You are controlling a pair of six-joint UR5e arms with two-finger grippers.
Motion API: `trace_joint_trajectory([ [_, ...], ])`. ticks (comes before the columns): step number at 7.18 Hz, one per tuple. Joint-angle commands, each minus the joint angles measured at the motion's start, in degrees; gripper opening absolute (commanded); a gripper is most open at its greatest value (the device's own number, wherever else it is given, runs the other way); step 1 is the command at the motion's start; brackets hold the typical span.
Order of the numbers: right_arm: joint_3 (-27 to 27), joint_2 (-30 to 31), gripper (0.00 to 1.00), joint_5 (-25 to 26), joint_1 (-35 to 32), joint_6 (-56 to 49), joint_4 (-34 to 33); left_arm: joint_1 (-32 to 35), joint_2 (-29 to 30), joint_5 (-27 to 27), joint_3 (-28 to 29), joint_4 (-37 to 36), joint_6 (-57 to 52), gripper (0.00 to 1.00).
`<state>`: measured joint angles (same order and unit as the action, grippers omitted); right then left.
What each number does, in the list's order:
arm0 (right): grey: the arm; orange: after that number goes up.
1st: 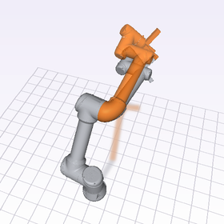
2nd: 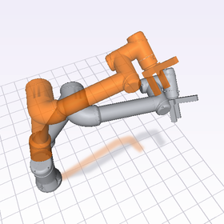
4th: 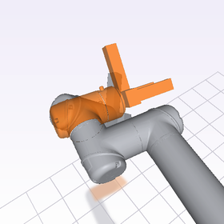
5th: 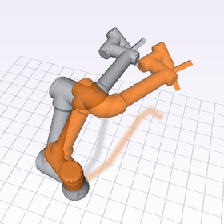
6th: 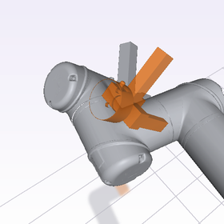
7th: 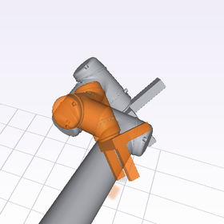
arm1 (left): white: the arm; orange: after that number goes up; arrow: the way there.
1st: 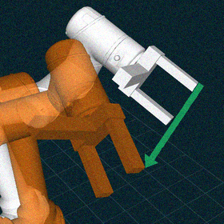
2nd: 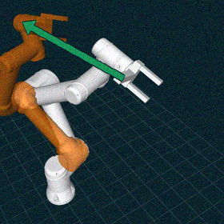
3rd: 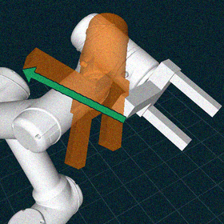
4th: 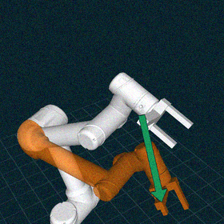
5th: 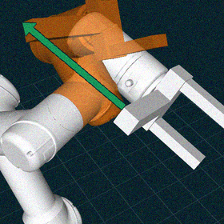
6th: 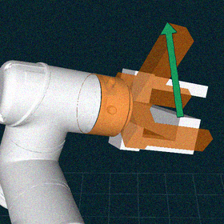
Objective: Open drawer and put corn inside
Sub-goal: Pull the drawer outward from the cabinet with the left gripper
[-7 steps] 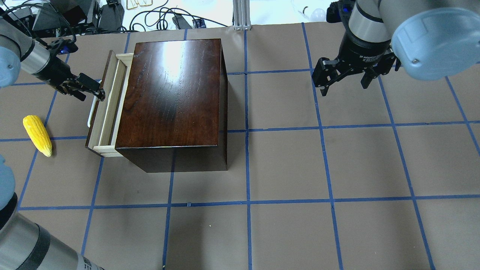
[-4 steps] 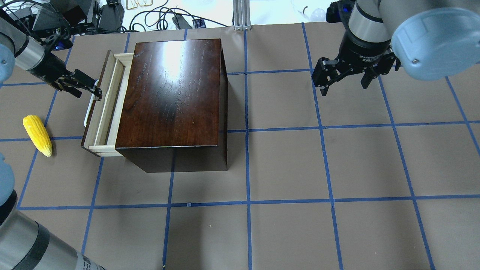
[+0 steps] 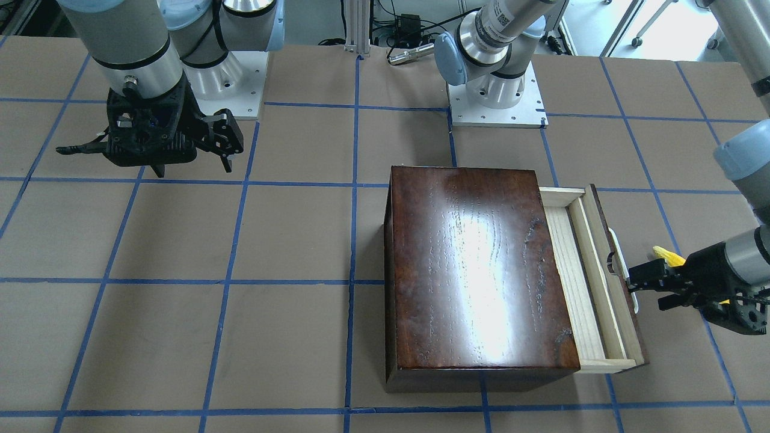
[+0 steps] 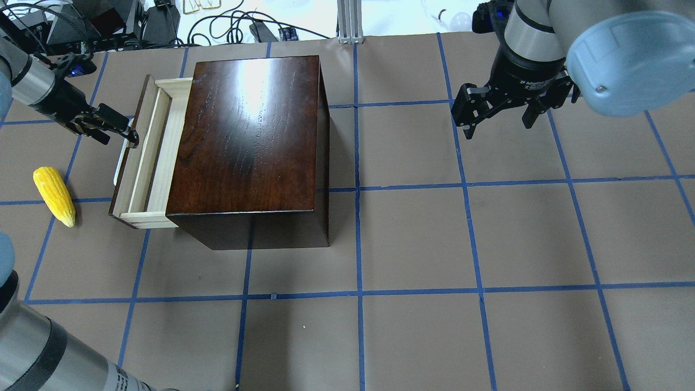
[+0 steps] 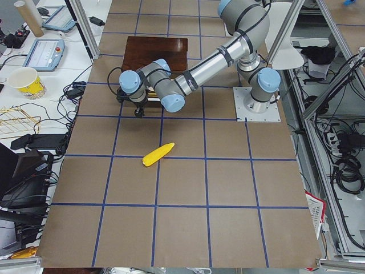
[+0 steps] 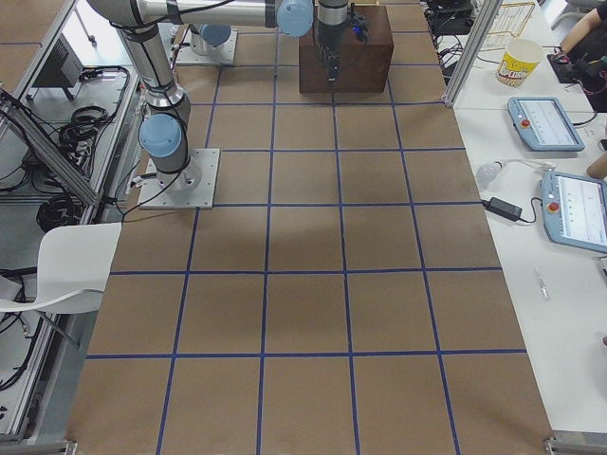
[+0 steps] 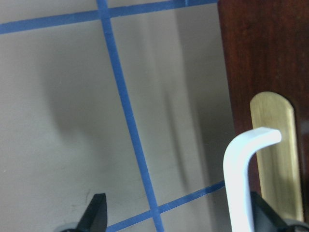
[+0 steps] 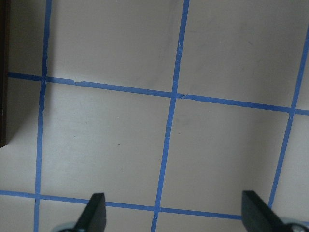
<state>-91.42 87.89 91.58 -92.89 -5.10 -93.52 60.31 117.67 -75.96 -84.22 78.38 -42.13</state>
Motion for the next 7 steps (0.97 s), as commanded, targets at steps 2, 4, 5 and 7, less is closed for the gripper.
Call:
trace_joint_trajectory([
  [2,0.0,0.0,1.0,0.0,0.0,0.0,0.0,-0.4,0.1,-0.7,0.1,-0.2,-0.1,1.0],
  [4,0.0,0.0,1.0,0.0,0.0,0.0,0.0,-0.7,0.1,-0.7,0.5,0.0,-0.5,1.0],
  [5,0.0,0.0,1.0,0.0,0.0,0.0,0.0,-0.7,0.1,-0.8,0.6,0.0,-0.3,1.0],
  [7,0.0,0.0,1.0,0.0,0.0,0.0,0.0,-0.7,-1.9,-0.8,0.8,1.4,3.3,1.0],
])
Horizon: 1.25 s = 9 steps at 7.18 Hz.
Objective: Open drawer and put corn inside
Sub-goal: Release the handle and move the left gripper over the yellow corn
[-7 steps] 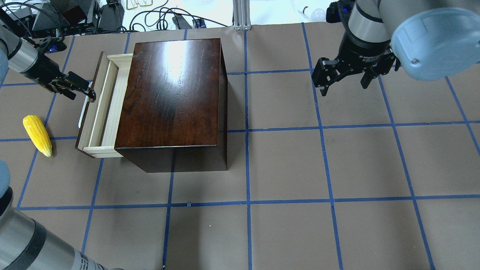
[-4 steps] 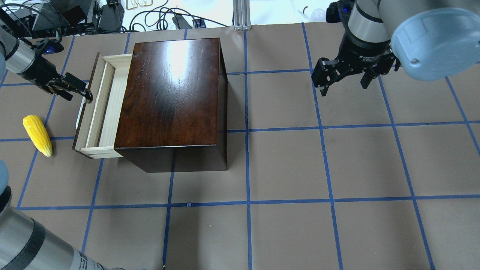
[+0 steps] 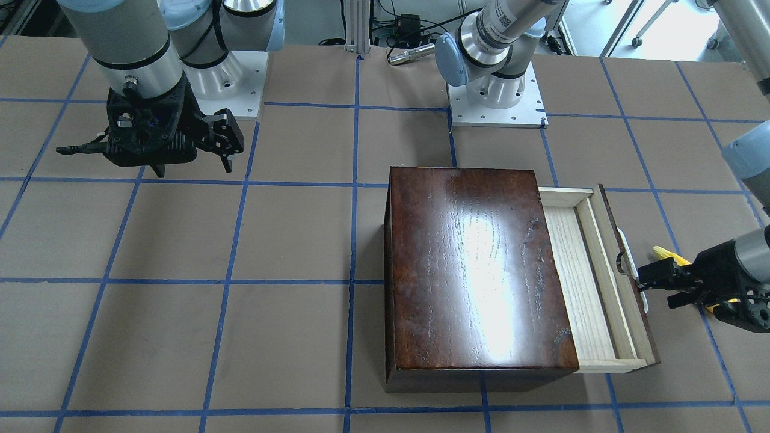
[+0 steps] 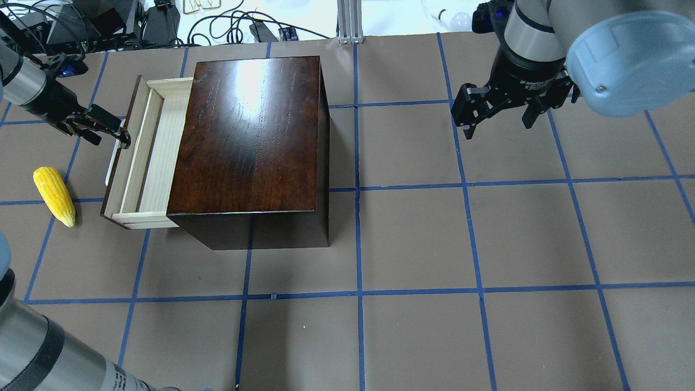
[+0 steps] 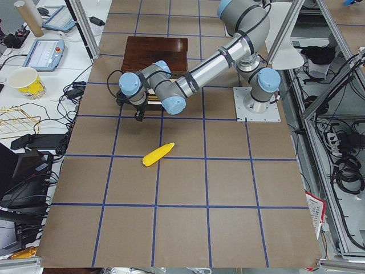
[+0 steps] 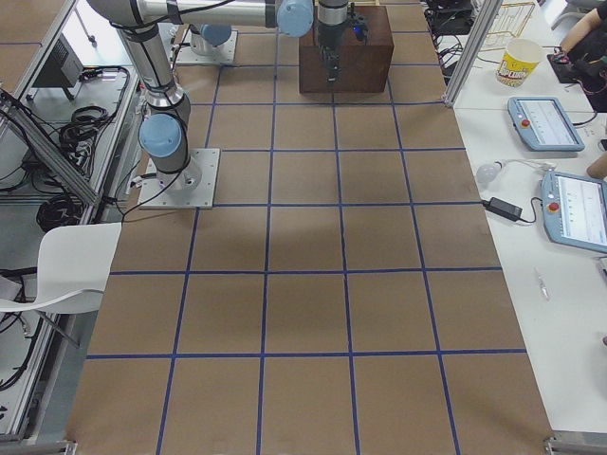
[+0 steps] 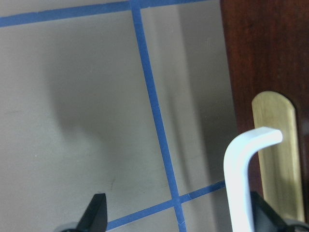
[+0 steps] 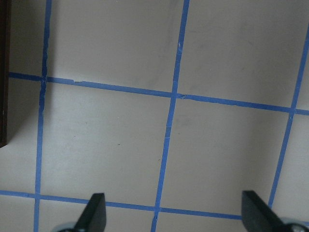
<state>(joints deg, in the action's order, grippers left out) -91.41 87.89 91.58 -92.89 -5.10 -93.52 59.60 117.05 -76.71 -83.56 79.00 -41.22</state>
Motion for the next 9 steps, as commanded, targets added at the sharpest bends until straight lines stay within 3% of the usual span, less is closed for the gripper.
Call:
trace_joint_trajectory([
  [1,-0.1,0.0,1.0,0.0,0.0,0.0,0.0,0.1,-2.4,0.0,1.1,1.1,4.2,1.0],
  [4,0.0,0.0,1.0,0.0,0.0,0.0,0.0,-0.7,-4.2,-1.0,3.8,1.2,6.1,1.0],
  [6,0.0,0.0,1.0,0.0,0.0,0.0,0.0,-8.5,-2.5,-1.9,3.5,0.8,9.4,1.0],
  [9,0.0,0.0,1.0,0.0,0.0,0.0,0.0,-11.2,-0.5,-3.3,3.0,-2.5,16.3,1.0],
])
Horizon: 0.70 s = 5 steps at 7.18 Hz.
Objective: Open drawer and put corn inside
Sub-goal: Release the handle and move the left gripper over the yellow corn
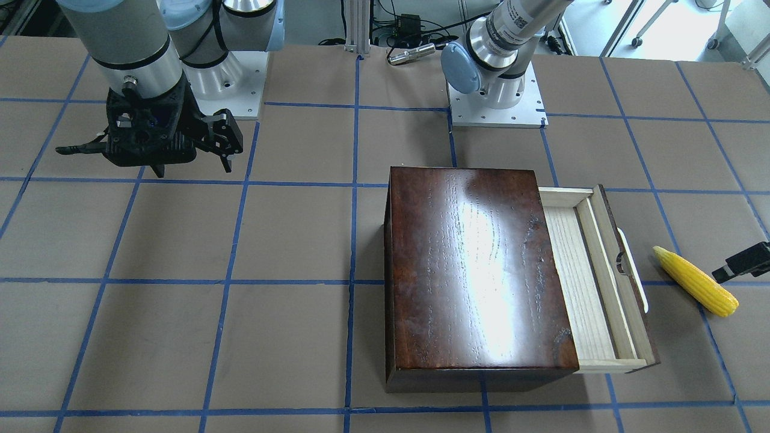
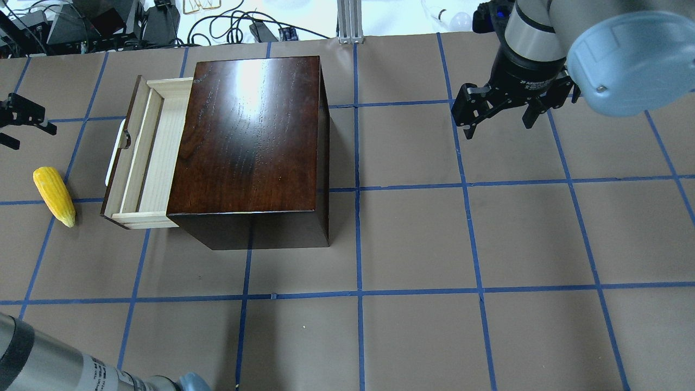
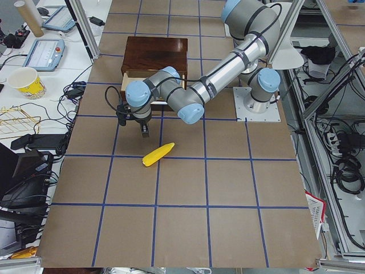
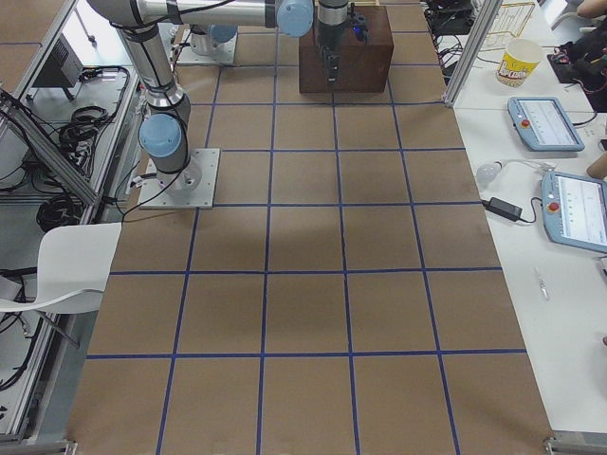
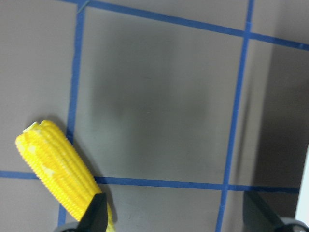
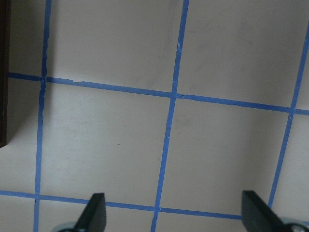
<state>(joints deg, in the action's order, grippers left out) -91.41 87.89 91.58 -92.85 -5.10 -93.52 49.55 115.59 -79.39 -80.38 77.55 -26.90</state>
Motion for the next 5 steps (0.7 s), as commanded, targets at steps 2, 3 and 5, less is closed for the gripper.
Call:
trace_joint_trajectory([
  [2,0.0,0.0,1.0,0.0,-0.1,0.0,0.0,-2.0,3.8,-4.7,-0.2,-3.4,5.6,1.0],
  [3,0.0,0.0,1.0,0.0,-0.1,0.0,0.0,-2.0,4.6,-6.1,-0.2,-3.6,6.5,1.0],
  [5,0.0,0.0,1.0,0.0,0.1,0.0,0.0,-2.0,6.8,-5.9,-1.3,-3.9,11.0,1.0],
])
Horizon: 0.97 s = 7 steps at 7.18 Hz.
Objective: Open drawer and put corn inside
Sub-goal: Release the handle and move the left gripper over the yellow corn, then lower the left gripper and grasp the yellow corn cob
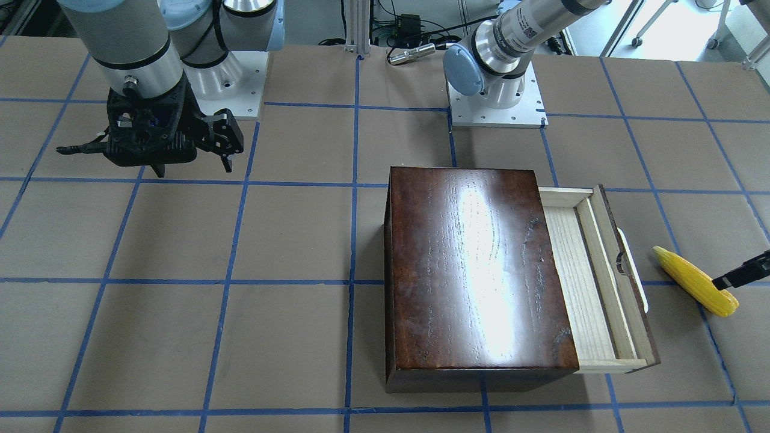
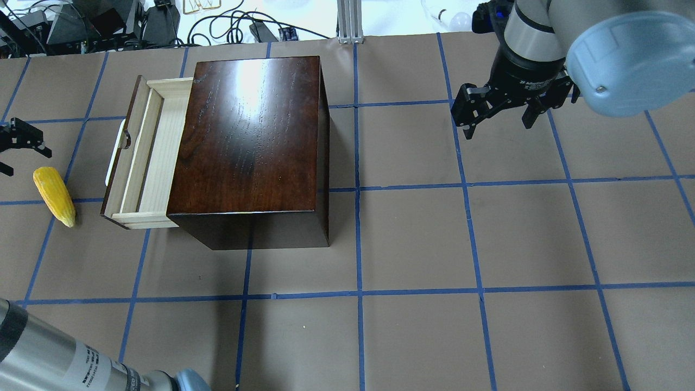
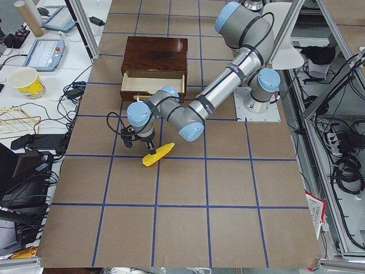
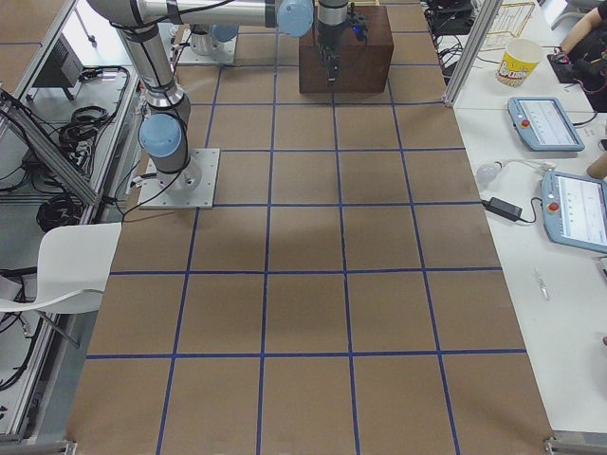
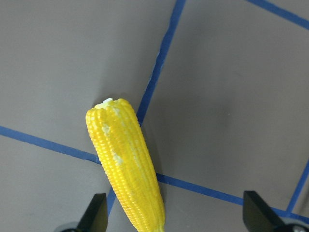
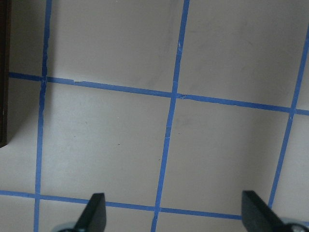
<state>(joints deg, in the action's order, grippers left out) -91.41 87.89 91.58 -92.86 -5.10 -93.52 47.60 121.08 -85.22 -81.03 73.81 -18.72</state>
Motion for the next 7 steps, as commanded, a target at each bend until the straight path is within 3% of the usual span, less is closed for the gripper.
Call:
trace_joint_trajectory([
  [1,0.0,0.0,1.0,0.0,0.0,0.0,0.0,-0.1,2.4,-1.3,-1.1,-1.1,3.2,1.0],
  [3,0.0,0.0,1.0,0.0,0.0,0.0,0.0,0.0,3.5,-5.6,-1.0,-2.4,3.3,1.0],
  [7,0.0,0.0,1.0,0.0,0.0,0.0,0.0,0.0,6.6,-5.6,-0.9,-6.0,3.4,1.0],
])
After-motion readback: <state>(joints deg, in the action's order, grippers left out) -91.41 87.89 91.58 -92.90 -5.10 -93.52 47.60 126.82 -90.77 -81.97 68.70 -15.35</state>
